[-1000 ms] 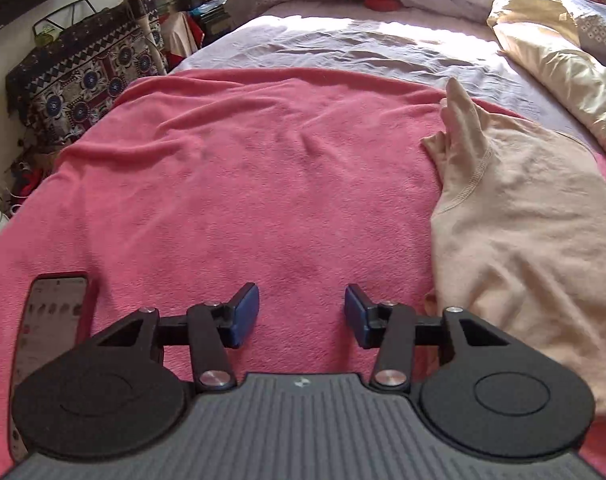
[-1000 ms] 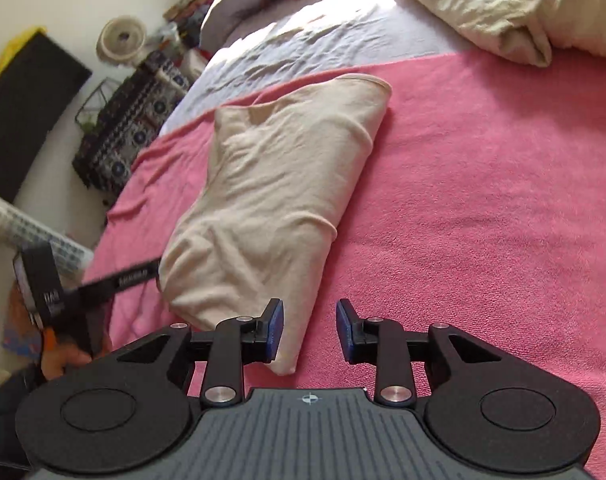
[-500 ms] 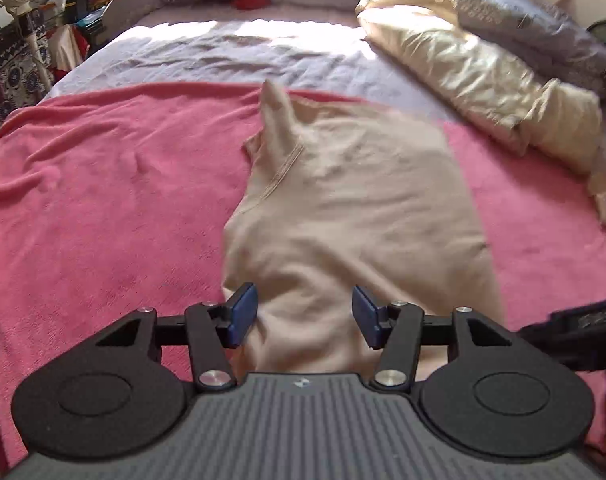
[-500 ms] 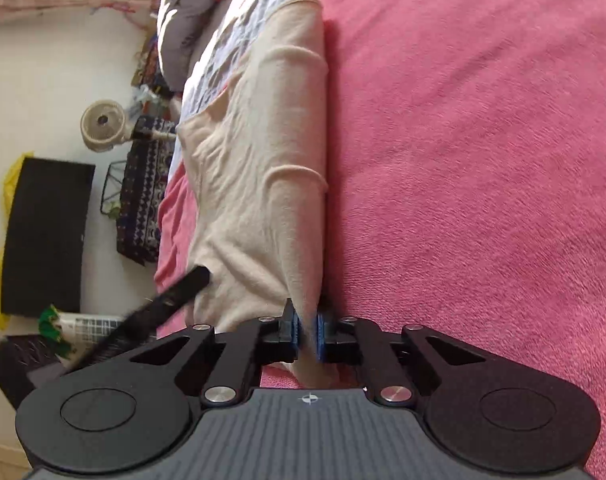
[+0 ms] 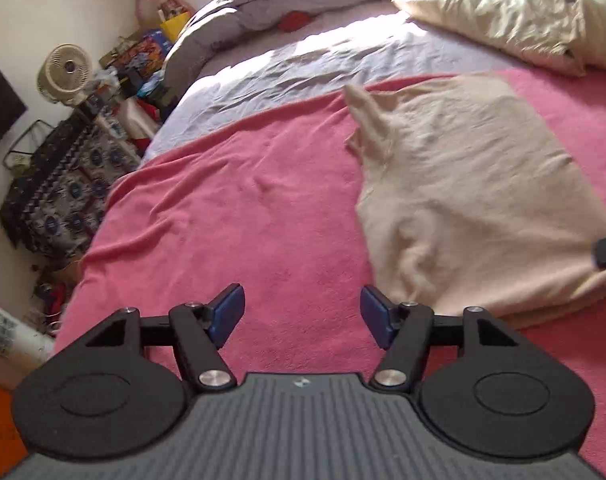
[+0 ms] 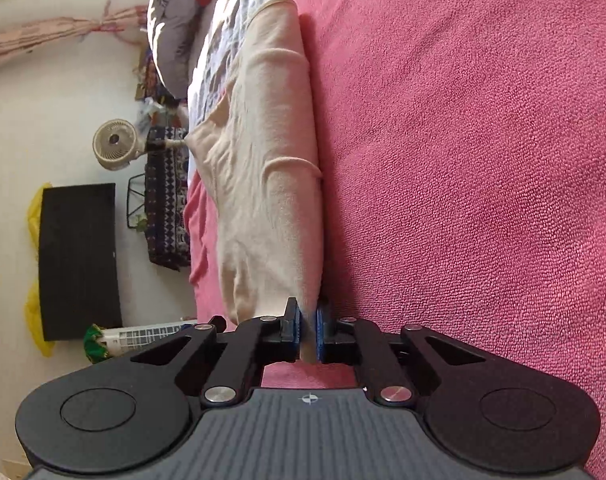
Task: Fold clothes
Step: 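Grasp the folded shirt edge with the right gripper while the left gripper pinches beside it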
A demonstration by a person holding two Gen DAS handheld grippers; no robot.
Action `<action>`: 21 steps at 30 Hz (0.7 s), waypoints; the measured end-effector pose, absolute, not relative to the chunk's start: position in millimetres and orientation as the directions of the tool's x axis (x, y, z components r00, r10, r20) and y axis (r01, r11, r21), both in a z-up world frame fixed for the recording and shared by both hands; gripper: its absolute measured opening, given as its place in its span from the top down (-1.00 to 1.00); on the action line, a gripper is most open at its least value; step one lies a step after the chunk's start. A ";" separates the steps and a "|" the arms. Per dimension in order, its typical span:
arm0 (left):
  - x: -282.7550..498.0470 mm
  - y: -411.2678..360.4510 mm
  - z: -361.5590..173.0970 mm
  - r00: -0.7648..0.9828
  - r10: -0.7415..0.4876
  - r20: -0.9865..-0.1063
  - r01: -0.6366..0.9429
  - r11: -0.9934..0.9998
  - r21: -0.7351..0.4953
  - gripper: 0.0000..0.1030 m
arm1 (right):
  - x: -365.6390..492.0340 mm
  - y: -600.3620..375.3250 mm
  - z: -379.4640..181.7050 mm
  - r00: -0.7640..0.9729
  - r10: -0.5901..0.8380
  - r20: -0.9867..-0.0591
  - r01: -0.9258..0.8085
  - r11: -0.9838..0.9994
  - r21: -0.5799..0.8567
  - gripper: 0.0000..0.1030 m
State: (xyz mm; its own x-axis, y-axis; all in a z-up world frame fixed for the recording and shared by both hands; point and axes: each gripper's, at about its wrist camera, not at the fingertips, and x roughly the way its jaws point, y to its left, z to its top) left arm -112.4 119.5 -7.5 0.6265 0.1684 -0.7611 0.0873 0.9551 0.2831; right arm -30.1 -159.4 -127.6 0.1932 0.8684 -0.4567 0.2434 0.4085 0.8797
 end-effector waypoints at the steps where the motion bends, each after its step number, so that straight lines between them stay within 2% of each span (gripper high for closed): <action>1: -116.3 114.5 -1.1 0.644 0.061 -0.762 0.162 0.963 0.214 -0.35 | -28.6 -160.1 -128.6 0.192 0.874 -0.447 0.259 0.394 0.882 0.83; 2: -120.3 103.8 0.5 0.647 -0.028 -0.762 0.262 0.947 0.188 -0.41 | -26.0 -159.9 -129.2 0.186 0.879 -0.439 0.270 0.384 0.883 0.83; 4: -132.1 77.8 -4.1 0.642 -0.144 -0.753 0.446 0.869 0.215 -0.41 | -19.8 -159.1 -129.8 0.170 0.889 -0.424 0.290 0.366 0.884 0.83; 8: -149.6 35.5 -28.9 0.641 -0.230 -0.732 0.652 0.667 0.361 -0.42 | -8.9 -158.3 -124.7 0.145 0.905 -0.399 0.312 0.341 0.887 0.83; 13: -147.4 7.4 -52.7 0.685 -0.217 -0.695 0.670 0.563 0.484 -0.42 | 1.4 -155.8 -115.4 0.124 0.912 -0.391 0.298 0.341 0.891 0.83; 17: -136.9 -7.1 -63.4 0.773 -0.150 -0.617 0.585 0.544 0.601 -0.40 | 3.3 -156.3 -112.8 0.103 0.904 -0.415 0.275 0.375 0.885 0.83; 19: -132.1 -13.0 -67.7 0.799 -0.129 -0.587 0.556 0.530 0.640 -0.19 | 3.0 -157.8 -111.5 0.091 0.905 -0.415 0.258 0.381 0.888 0.82; 21: -130.1 -17.9 -70.8 0.796 -0.129 -0.591 0.562 0.518 0.645 0.36 | 4.0 -161.4 -108.8 0.086 0.911 -0.404 0.232 0.377 0.897 0.74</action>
